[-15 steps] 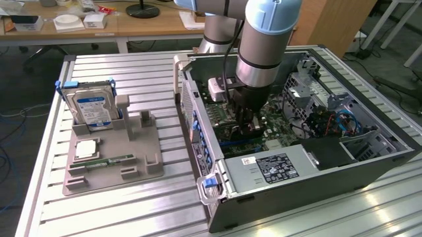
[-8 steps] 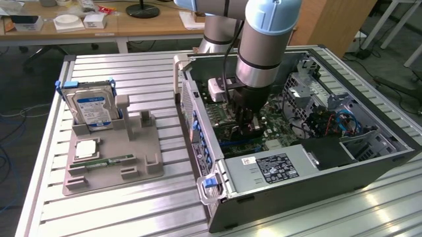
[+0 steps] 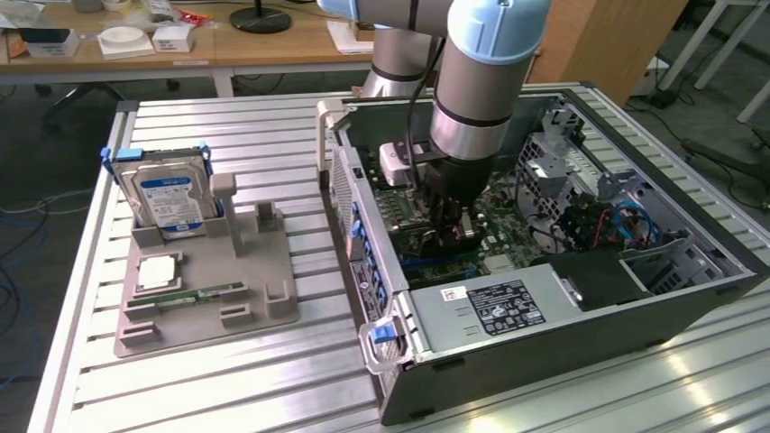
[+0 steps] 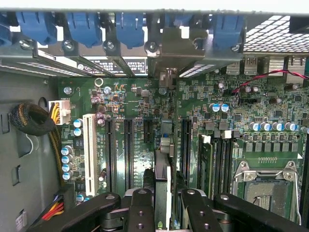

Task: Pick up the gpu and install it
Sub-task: 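Insert the gpu into the slot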

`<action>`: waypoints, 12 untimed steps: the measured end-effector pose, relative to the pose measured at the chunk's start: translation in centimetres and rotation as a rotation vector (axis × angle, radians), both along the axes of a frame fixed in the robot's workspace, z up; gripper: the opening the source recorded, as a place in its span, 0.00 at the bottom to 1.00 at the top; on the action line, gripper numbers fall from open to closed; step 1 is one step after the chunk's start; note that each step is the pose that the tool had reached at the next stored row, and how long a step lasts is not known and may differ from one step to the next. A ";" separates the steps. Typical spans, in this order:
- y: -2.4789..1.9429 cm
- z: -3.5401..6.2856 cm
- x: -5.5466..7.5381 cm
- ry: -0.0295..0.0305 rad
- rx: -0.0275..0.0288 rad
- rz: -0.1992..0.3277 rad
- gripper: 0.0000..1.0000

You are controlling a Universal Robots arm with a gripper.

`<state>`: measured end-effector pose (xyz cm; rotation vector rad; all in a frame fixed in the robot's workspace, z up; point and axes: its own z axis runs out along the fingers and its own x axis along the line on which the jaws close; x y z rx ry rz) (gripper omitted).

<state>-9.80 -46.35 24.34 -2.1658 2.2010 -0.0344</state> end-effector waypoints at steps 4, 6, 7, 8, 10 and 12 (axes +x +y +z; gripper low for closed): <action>0.06 -0.01 0.0 -0.0001 0.0002 0.000 0.26; 0.07 0.00 -0.1 -0.0004 0.0000 0.000 0.26; 0.08 0.00 -0.1 -0.0007 0.0001 0.000 0.26; 0.08 0.00 -0.1 -0.0009 0.0001 0.000 0.26; 0.09 0.00 -0.1 -0.0008 0.0001 0.001 0.26; 0.12 0.00 -0.1 -0.0007 -0.0001 0.002 0.26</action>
